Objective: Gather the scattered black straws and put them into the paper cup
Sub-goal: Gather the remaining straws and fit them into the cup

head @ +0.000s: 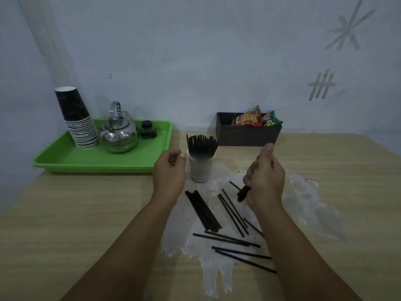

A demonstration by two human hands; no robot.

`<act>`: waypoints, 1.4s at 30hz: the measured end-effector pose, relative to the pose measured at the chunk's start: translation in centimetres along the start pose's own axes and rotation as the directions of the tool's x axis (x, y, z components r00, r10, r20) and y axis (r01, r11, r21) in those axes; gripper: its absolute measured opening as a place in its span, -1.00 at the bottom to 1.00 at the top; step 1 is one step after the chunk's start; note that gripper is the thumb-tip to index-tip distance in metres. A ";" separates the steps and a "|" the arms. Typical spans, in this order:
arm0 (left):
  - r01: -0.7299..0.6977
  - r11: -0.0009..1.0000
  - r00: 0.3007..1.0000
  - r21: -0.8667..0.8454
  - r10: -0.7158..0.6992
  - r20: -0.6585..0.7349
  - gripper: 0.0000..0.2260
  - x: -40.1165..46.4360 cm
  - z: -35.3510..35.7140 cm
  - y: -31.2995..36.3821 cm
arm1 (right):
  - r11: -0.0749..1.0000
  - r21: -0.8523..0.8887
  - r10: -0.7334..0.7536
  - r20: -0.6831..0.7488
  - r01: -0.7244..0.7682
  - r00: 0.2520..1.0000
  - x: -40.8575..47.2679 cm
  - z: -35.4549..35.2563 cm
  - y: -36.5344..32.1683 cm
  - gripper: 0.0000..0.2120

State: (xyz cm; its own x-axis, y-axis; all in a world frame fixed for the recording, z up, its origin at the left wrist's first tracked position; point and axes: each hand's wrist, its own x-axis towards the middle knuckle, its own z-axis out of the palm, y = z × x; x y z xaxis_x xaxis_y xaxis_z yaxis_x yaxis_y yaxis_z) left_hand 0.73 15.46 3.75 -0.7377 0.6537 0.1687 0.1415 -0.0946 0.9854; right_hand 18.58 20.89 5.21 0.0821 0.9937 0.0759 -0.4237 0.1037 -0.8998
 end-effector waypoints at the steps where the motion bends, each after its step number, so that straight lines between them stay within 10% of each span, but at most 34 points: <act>1: 0.015 1.000 1.000 -0.015 -0.015 -0.013 -0.95 0.2 0.2 0.2 | 0.996 0.084 0.010 0.003 -0.011 1.000 0.3 0.7 -0.5 -0.52; 13: 0.051 0.998 0.998 -0.025 -0.051 0.026 -0.96 1.4 0.9 -0.3 | 0.875 0.485 -0.029 0.040 0.006 0.999 3.5 8.4 -2.5 -0.46; 21: 0.054 0.998 0.998 -0.041 -0.053 0.031 -0.94 1.7 1.1 -0.8 | 0.978 0.050 -0.207 0.079 0.204 0.975 2.8 9.6 1.1 -0.47; 28: 0.048 0.998 0.998 -0.042 -0.047 0.034 -0.96 1.8 1.1 -0.8 | 0.854 -0.365 -0.347 0.134 0.372 0.928 3.1 9.6 2.6 -0.48; 35: 0.062 0.997 0.997 -0.052 -0.060 0.040 -0.96 1.7 0.9 -0.6 | 0.814 -0.498 -0.110 0.373 0.299 0.921 3.3 8.1 3.7 -0.60; 42: 0.087 0.996 0.995 -0.036 -0.085 0.047 -0.93 1.5 1.0 -0.3 | 0.855 -0.482 0.037 0.425 0.192 0.904 2.9 7.0 2.5 -0.02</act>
State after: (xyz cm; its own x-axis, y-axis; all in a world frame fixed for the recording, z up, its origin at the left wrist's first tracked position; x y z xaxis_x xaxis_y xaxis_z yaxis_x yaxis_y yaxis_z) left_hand 0.22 17.21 3.65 -0.7155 0.6937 0.0828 0.0528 -0.0645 0.9965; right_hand 11.49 24.31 6.21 -0.3246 0.9203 0.2182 0.0881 0.2591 -0.9618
